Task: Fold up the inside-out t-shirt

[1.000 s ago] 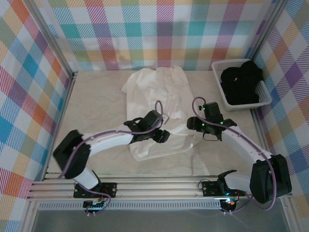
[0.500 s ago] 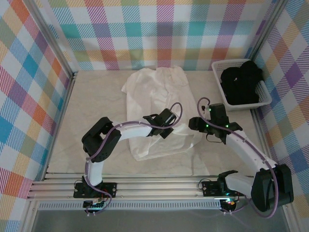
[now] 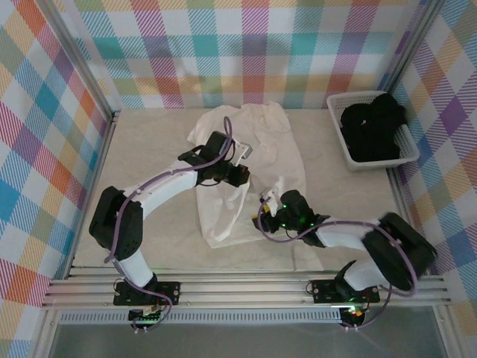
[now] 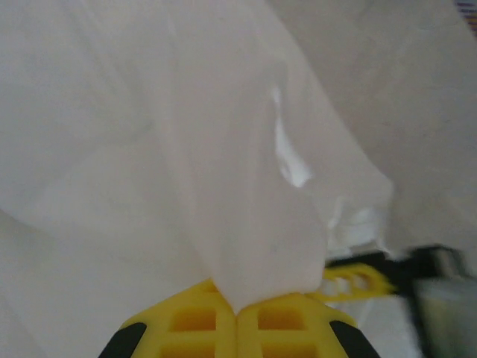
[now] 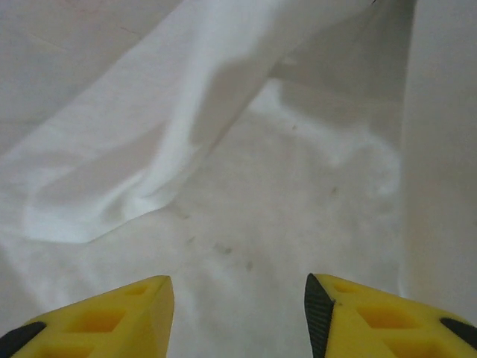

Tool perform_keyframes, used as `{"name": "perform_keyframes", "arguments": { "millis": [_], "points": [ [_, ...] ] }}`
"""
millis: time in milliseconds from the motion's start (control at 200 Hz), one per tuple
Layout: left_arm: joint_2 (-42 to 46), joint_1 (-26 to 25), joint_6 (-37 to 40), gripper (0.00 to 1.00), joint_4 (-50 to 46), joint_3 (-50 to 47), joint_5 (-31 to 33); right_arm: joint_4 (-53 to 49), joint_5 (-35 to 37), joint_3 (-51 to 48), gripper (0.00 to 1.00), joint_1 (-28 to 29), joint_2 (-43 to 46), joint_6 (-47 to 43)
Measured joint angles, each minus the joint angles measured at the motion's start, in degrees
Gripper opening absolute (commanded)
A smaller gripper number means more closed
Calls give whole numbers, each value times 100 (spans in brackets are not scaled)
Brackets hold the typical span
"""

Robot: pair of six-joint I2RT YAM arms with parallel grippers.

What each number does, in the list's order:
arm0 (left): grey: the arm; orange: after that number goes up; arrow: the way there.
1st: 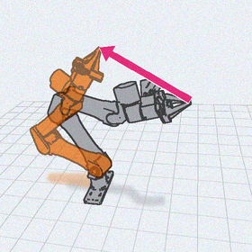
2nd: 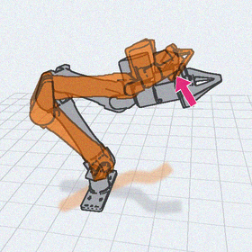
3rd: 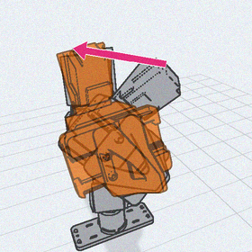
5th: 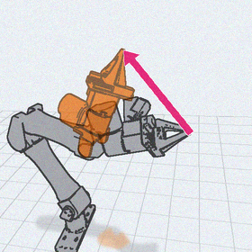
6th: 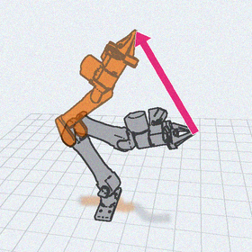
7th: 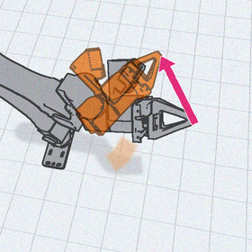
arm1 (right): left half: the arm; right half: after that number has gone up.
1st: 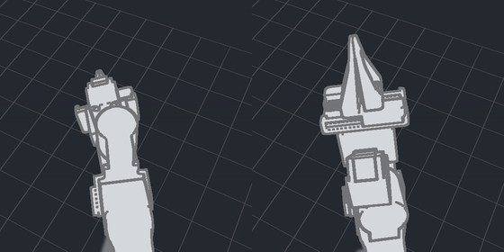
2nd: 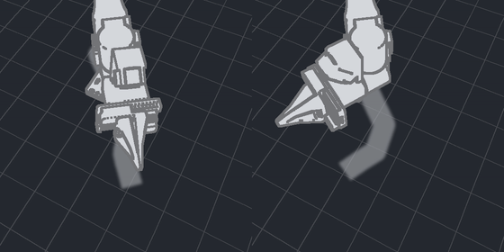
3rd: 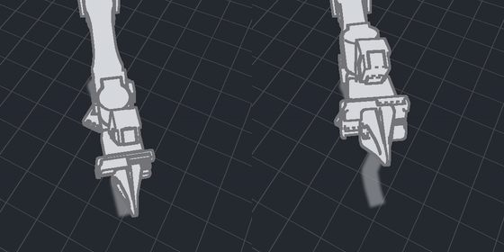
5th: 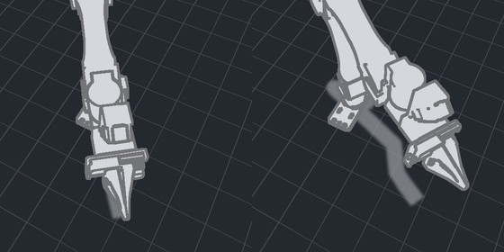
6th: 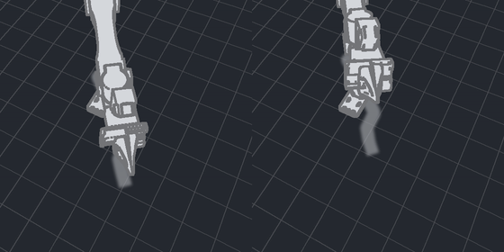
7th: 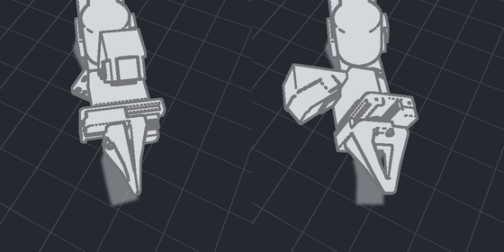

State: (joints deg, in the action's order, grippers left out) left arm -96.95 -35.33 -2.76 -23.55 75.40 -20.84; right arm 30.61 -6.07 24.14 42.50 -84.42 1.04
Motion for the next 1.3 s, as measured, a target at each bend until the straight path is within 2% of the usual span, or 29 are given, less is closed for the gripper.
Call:
{"name": "perform_keyframes", "arguments": {
  "millis": [220,415,540,685,1010,1150,1300],
  "points": [
    [170,39,-83,0,-542,280,-348,1331,811,424,38,162,-1307,-614],
    [199,79,-133,0,-787,485,-463,2076,1631,601,29,282,-1904,-1027],
    [284,144,-142,0,-876,518,-474,2538,2223,599,27,291,-2251,-1255],
    [509,179,-197,0,-914,516,-675,2577,2599,649,27,291,-2382,-1244],
    [920,127,-286,0,-756,514,-1462,2103,2874,1335,32,170,-2387,-1001],
    [1113,92,-282,0,-745,511,-1521,1965,2632,1377,33,-170,-2361,-723],
    [1239,68,-278,0,-748,511,-1502,1886,1952,1368,35,-540,-2173,-439]
  ]
}}
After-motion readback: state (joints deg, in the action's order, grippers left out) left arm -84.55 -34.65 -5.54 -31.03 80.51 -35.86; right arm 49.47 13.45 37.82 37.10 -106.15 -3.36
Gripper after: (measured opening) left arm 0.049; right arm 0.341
